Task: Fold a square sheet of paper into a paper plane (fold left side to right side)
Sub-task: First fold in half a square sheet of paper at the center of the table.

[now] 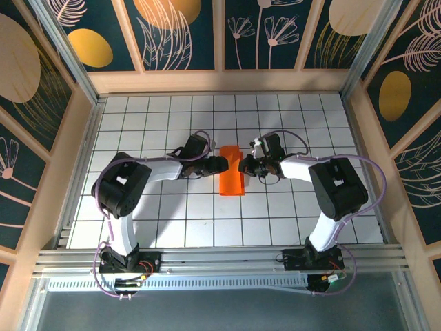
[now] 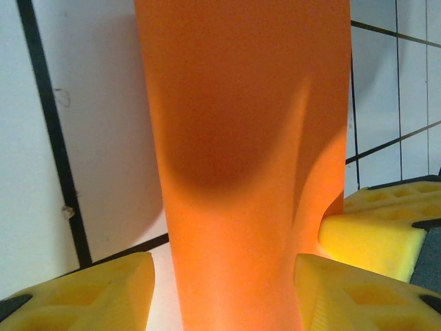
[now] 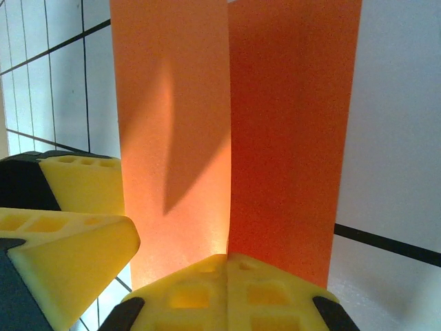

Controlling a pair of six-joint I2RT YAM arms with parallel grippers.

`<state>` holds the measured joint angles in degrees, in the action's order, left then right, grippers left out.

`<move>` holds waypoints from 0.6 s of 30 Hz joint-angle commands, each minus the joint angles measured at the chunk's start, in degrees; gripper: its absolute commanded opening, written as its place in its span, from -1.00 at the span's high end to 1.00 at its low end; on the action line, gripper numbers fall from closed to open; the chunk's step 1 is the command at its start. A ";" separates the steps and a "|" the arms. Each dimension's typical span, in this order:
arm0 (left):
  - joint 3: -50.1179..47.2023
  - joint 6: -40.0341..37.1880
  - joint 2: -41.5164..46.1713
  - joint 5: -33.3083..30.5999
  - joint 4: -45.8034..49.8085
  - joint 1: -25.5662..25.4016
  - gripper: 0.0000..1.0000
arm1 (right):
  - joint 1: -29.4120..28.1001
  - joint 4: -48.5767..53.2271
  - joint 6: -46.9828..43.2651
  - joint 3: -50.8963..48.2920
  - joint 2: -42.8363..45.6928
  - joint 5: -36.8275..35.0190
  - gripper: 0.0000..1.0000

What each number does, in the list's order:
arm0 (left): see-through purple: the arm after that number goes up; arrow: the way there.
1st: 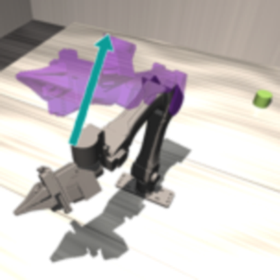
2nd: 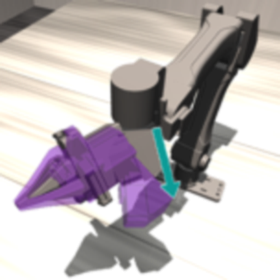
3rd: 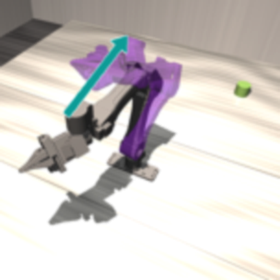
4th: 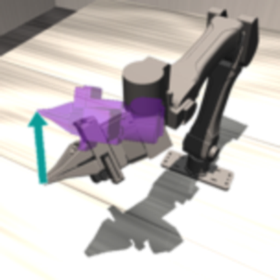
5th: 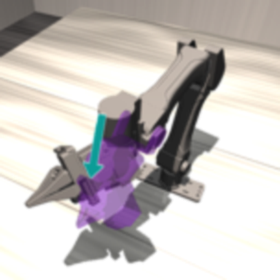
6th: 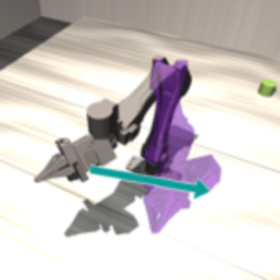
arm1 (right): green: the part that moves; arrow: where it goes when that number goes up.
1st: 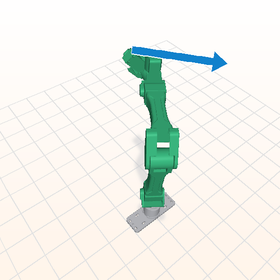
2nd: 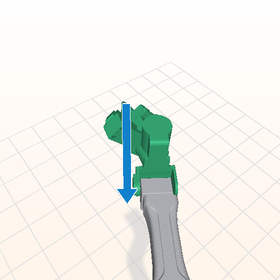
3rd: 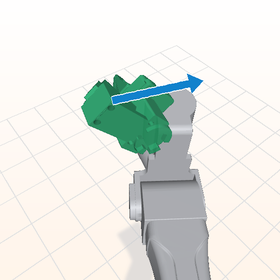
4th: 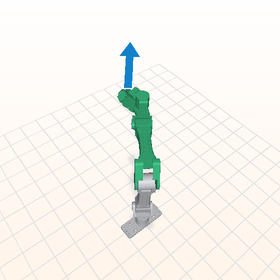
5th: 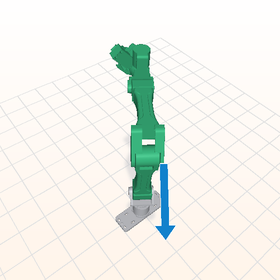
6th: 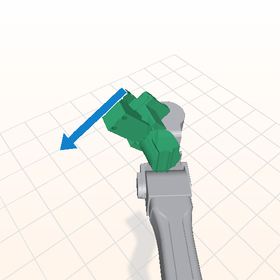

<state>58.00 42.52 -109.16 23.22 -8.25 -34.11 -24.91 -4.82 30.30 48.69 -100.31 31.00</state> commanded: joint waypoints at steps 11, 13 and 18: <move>3.13 -2.13 -3.42 -5.38 6.71 -1.45 0.00 | -0.77 3.44 -2.27 1.93 -1.08 -2.31 0.96; 3.39 -2.18 -3.83 -5.49 7.08 -1.62 0.05 | -0.78 3.17 -2.09 1.77 -0.95 -2.10 0.89; 5.12 -3.24 -5.32 -8.64 10.87 -2.62 0.16 | -0.77 2.97 -1.81 1.24 0.60 -1.98 0.62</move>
<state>61.91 40.62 -111.61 17.78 -2.68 -35.81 -25.23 -2.52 28.80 49.25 -100.47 29.58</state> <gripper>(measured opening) 0.424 0.172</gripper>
